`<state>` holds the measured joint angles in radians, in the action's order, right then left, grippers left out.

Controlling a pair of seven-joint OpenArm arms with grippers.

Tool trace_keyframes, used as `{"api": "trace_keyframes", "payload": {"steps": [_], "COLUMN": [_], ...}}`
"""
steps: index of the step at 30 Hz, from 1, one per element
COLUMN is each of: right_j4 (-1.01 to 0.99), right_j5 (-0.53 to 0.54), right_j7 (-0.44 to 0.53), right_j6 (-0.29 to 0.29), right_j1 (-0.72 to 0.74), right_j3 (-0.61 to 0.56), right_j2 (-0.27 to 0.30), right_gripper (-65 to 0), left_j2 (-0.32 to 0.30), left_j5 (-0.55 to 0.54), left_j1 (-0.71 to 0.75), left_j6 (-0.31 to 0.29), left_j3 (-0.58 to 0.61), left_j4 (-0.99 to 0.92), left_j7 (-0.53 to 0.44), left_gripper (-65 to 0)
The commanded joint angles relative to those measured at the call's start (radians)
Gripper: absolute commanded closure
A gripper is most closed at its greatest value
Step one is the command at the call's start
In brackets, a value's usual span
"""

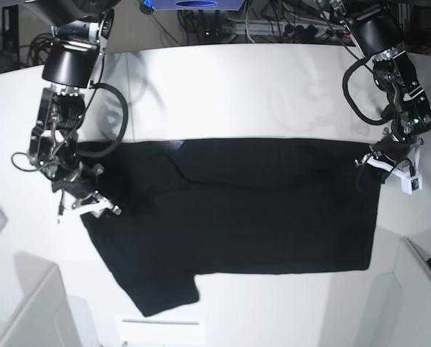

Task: Fold the T-shirt properly
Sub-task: 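Lower both grippers and regrip the shoulder edge of the shirt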

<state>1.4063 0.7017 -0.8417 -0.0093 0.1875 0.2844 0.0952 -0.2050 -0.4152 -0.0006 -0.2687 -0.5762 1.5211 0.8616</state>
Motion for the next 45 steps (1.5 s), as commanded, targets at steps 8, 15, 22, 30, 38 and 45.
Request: {"api": "trace_keyframes", "payload": {"steps": [8,15,22,30,38,45], "right_j4": [0.158,0.411,0.437,0.27,0.169,0.155], "right_j5": [0.016,0.025,0.025,0.025,0.023,0.023], "right_j7": [0.146,0.301,0.393,0.437,0.44,0.439], "right_j6": [-0.004,-0.354,-0.378,-0.334,-0.321,-0.321], "right_j1": [-0.104,-0.356,-0.504,-0.444,-0.368,-0.356], "right_j3": [0.011,0.048,0.088,0.088,0.089,0.08], "right_j2": [0.002,-0.074,-0.194,-0.157,-0.125,-0.113], "right_gripper": [-24.2,-33.3,-42.2,-42.5,-42.0,-42.0], "left_j2": [-0.009,0.072,0.077,0.075,0.074,0.08], "left_j5": [-0.018,-0.043,-0.311,-0.322,-0.32,-0.199], "left_j1": [-0.005,0.115,0.276,0.29,0.274,0.164], "left_j6": [-0.004,-0.011,-0.011,-0.096,-0.099,-0.099], "left_j3": [-0.106,-0.29,-0.364,-0.361,-0.357,-0.357], "left_j4": [0.117,0.313,0.206,0.121,0.051,-0.009], "left_j7": [-0.025,-0.018,-0.025,-0.026,-0.026,-0.025], "left_gripper": [-46.2,-48.1,-47.9,-47.9,-47.9,-47.9]}}
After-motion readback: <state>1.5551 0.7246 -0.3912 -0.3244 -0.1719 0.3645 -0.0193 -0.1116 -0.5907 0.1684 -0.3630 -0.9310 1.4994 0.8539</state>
